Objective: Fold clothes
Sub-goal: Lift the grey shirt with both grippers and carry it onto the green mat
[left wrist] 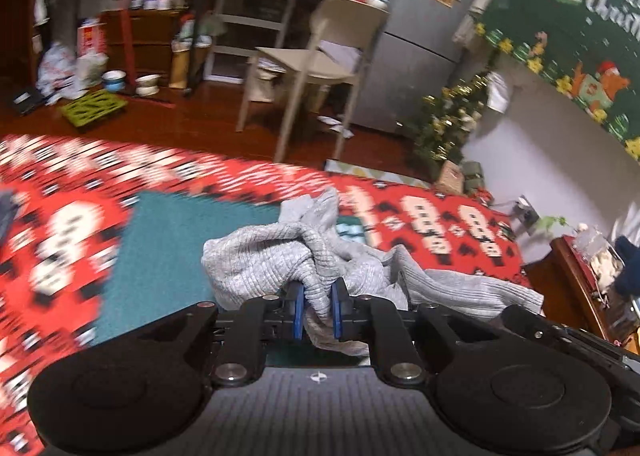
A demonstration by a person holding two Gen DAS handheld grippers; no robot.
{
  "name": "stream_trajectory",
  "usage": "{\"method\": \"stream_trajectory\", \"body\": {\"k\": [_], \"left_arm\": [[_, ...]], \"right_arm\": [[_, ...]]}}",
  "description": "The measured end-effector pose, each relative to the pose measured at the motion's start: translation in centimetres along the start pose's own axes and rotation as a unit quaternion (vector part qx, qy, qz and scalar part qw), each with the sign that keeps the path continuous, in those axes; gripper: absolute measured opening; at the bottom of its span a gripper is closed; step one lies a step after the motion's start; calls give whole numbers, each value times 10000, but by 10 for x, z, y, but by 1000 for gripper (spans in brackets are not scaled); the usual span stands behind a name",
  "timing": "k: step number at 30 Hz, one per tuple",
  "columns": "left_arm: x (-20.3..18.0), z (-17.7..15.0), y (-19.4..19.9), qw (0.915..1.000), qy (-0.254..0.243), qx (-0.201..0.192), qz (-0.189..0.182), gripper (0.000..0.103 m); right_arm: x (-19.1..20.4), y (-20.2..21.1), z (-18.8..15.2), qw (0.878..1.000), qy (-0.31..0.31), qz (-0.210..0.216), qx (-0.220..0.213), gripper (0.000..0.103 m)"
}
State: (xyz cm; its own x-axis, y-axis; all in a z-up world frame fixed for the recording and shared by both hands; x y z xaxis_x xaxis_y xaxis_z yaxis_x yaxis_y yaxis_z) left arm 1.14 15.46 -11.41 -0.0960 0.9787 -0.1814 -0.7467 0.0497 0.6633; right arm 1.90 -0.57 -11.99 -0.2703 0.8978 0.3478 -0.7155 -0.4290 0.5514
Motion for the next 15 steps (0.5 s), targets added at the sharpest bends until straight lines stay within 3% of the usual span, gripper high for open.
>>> {"method": "stream_trajectory", "body": {"k": [9,15], "left_arm": [[82,-49,74,9985,262,-133,468,13],[111,-86,78,9975,468,-75,529,14]], "right_arm": [[80,41,-59,9966,471,484,464,6],[99,55,-79,9951,606,486,607,6]]}}
Point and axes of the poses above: each gripper's, at about its wrist camera, not at the fingertips, and y roughly against the way its jaws point, x to its left, z to its top, the point moved 10 cm from there along -y, roughly the way its jaws point, and after that the axes turned 8 degrees about -y, right-handed, at the moved point
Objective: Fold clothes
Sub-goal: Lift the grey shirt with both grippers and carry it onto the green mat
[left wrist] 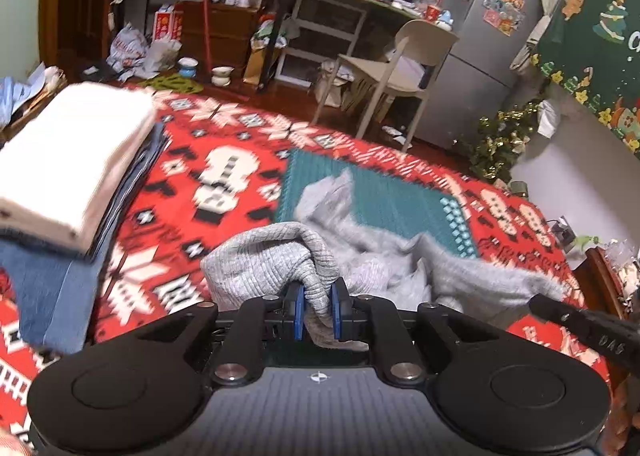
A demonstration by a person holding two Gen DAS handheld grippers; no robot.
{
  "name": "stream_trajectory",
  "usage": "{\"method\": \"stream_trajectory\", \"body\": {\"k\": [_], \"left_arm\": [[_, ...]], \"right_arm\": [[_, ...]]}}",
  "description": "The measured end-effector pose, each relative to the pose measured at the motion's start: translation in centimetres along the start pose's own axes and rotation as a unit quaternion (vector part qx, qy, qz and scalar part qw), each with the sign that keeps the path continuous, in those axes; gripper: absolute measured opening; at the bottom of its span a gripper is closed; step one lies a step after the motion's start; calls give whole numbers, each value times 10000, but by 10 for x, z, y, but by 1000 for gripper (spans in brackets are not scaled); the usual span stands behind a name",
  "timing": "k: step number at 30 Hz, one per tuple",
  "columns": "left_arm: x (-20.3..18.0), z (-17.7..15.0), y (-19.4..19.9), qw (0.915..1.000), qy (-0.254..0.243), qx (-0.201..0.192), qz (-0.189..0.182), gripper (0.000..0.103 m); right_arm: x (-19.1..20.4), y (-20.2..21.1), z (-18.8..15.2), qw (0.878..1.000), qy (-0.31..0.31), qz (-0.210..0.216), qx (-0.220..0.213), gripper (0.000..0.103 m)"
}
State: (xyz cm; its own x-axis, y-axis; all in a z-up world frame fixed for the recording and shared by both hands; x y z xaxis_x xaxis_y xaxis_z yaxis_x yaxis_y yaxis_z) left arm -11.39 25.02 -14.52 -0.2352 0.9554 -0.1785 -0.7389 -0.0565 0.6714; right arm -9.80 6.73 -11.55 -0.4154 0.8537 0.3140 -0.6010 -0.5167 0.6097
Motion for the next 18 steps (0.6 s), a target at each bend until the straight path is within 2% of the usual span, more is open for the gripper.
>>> {"method": "stream_trajectory", "body": {"k": [3,7,10,18], "left_arm": [[10,-14,-6,9999,159,-38,14,14],[15,-10,-12,9998,202,-93,2,14],[23,-17,-23,9994,318,77,111,14],[42,-16,-23,9971,710,2,273,14]], "right_arm": [[-9,-2,-4,9996,-48,-267,44,6],[-34,-6,-3,9972,-492,-556,104,6],[-58,-8,4,9930,-831,-841,11,6],[-139,2,28,9669,-1720,-1826,-466,6]]}}
Point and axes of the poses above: each gripper's, at about its wrist camera, not at the fingertips, and y roughly against the way its jaws point, x to its left, z to its top, the point moved 10 cm from there along -y, roughly the way its jaws point, and after that the axes turned 8 degrees about -y, right-handed, at the moved point
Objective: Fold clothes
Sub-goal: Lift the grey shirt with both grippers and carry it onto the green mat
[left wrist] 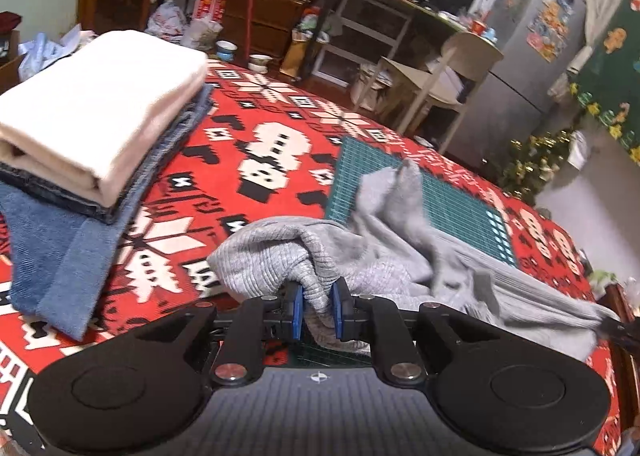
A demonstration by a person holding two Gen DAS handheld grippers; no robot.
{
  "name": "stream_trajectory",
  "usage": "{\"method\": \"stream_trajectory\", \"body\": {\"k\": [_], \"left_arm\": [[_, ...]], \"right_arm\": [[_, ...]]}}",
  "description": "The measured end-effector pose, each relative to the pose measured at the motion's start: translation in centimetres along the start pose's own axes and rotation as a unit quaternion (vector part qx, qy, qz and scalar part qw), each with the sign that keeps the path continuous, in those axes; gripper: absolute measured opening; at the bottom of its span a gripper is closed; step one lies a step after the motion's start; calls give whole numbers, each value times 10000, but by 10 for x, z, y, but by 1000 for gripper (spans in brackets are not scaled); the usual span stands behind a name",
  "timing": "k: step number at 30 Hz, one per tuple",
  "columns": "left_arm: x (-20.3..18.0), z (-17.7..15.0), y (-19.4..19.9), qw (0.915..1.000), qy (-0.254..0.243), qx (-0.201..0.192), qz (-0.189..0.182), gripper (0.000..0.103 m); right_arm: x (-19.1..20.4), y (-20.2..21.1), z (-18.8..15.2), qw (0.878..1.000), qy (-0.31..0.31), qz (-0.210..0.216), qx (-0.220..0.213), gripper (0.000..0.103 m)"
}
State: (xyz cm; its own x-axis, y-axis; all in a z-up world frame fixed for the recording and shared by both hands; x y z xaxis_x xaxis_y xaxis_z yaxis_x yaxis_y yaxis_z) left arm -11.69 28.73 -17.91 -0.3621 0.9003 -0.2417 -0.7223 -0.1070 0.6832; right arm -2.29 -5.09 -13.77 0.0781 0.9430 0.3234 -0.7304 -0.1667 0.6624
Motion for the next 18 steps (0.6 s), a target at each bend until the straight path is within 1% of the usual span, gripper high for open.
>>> {"method": "stream_trajectory", "body": {"k": [3,5,7,9,10,13,15,17,18], "left_arm": [[3,3,4,9999,76,-97,35,14],[5,5,6,9998,88,-165,83,14],[6,5,6,9998,73,-132,164,14],[7,2,2,9997,58,-3,228,16],[8,0,1,9996,53,47,260,17],[12,0,1,9993,80,63,368,20],[17,1,5,9989,165,9,440,25],[22,2,7,9985,328,-13,427,30],[25,2,8,9983,419,-15,413,30]], "right_arm": [[-17,-6,12,9994,-303,-172,-85,5],[-22,-10,12,9992,-325,-235,-35,5],[-23,-16,9,9992,-269,-271,71,6],[-21,-21,4,9992,-162,-295,209,7],[-18,-22,1,9991,-103,-343,248,8],[-14,-19,0,9989,23,-435,161,19],[-12,-16,2,9992,23,-393,70,26],[-10,-13,5,9995,-7,-323,-7,26],[-9,-11,6,9996,-17,-272,-34,27]]}}
Point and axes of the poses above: each gripper's, at about its wrist camera, not at the fingertips, and y roughly against the way its jaws point, x to its left, z to its top, the point moved 10 cm from there along -y, roughly the way its jaws point, and after that the axes turned 8 degrees about -y, right-handed, at the moved point
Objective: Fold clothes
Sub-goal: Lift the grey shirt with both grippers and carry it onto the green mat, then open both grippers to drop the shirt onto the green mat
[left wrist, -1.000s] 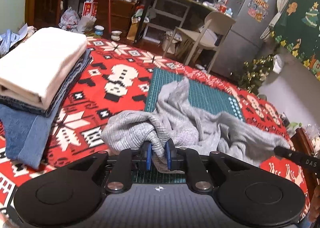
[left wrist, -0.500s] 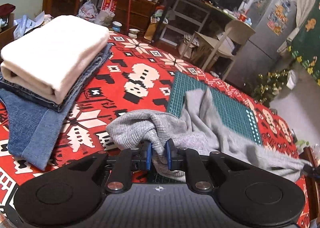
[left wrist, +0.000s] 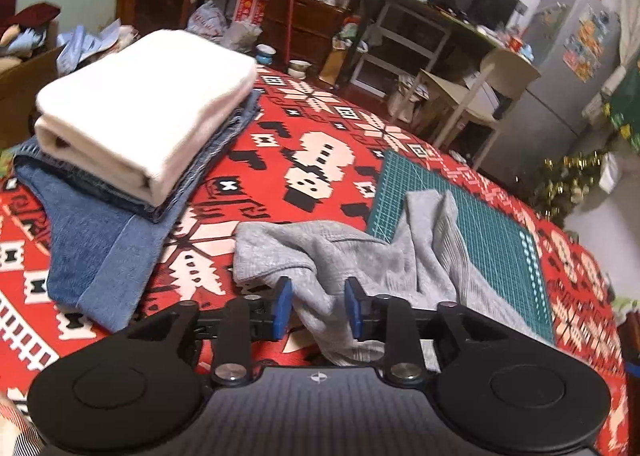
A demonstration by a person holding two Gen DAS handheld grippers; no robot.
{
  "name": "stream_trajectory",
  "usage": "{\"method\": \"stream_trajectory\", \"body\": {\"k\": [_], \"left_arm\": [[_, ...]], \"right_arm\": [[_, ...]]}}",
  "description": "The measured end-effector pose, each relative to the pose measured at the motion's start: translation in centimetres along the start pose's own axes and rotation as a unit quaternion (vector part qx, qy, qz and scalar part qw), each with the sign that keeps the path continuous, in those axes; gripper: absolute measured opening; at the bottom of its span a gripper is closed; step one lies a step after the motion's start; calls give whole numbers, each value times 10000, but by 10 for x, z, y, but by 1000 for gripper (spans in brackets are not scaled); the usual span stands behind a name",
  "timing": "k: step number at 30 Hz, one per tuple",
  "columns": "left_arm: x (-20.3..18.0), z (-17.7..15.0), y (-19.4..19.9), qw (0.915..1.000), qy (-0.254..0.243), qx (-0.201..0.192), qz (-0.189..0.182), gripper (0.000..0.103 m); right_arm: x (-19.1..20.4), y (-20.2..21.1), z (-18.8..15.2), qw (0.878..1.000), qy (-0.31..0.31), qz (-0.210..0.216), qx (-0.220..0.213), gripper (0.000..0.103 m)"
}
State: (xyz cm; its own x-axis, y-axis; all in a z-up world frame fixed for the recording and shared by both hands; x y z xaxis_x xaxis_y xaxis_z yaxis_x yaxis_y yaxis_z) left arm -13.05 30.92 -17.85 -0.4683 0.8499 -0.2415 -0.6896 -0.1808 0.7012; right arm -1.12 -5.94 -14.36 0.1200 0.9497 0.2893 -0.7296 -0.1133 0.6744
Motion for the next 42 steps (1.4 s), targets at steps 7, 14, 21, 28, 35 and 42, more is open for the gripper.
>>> {"method": "stream_trajectory", "body": {"k": [7,14,21,28,35,42], "left_arm": [[2,-1,-2,9995,247,112,-181,32],[-11,-6,-9,9983,189,291,-459,37],[-10,-6,-9,9975,306,307,-550,37],[-6,-5,-11,9958,529,344,-661,37],[-7,-5,-16,9960,476,382,-657,37],[-4,-4,-13,9957,543,342,-669,38]], "right_arm": [[72,9,-27,9862,621,1460,468,29],[144,18,-78,9560,1582,2292,922,29],[198,23,-122,9238,2269,2842,1201,31],[222,5,-149,9091,2608,2916,1434,31],[217,-14,-154,9163,2851,2486,1317,7],[178,-22,-94,9573,1935,1983,820,3]]}}
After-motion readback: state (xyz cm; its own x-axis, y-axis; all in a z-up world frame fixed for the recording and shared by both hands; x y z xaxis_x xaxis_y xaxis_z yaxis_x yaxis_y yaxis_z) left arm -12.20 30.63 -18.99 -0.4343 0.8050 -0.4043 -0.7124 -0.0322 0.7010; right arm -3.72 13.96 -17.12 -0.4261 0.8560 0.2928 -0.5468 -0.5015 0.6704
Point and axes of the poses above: each gripper's, at about its wrist camera, not at the fingertips, and y roughly against the way its jaws point, x to its left, z to its top, the point moved 10 cm from there along -y, roughly the way its jaws point, and after that the axes turned 8 degrees about -y, right-handed, at the moved point
